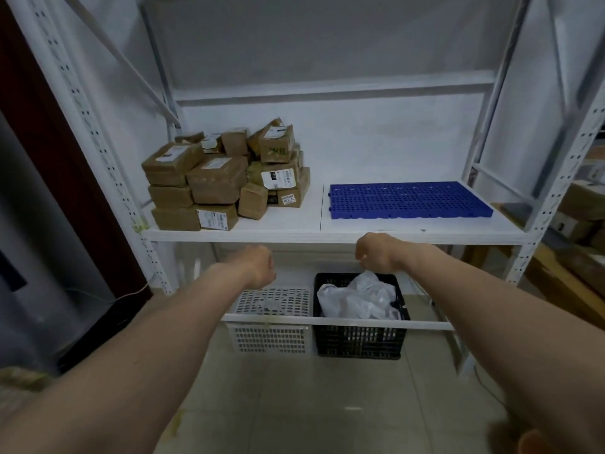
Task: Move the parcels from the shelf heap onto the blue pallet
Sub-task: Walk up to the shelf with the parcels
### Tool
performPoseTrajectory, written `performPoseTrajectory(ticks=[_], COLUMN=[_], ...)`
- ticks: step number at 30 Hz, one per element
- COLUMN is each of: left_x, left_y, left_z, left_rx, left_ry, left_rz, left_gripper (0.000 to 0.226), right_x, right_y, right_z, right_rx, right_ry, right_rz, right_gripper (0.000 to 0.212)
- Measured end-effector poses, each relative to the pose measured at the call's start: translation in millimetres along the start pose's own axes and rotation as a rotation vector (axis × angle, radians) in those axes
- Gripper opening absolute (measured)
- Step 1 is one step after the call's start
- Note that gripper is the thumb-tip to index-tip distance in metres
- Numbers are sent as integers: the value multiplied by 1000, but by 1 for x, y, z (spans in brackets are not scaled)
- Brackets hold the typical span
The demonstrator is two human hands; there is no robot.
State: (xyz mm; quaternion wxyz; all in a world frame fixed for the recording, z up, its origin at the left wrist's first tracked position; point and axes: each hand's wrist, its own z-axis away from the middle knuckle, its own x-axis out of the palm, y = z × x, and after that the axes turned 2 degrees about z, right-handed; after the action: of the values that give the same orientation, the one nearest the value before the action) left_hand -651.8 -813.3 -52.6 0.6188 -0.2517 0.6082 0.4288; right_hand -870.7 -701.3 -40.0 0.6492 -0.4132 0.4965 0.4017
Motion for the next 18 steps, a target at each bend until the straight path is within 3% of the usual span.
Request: performPoseTrajectory(ticks=[9, 18], left_x=[-15, -57], left_y=[-25, -82], left_z=[-116, -232], left_rx=[31, 84], left_ry=[22, 52], left_rz=[-18, 49], left_gripper=[16, 5], right_x=[-22, -48], right_y=[-4, -49], right_z=[-121, -260], right_rx=[3, -42], right_ry=[-8, 131], right_rz=[40, -53], right_gripper=[32, 28])
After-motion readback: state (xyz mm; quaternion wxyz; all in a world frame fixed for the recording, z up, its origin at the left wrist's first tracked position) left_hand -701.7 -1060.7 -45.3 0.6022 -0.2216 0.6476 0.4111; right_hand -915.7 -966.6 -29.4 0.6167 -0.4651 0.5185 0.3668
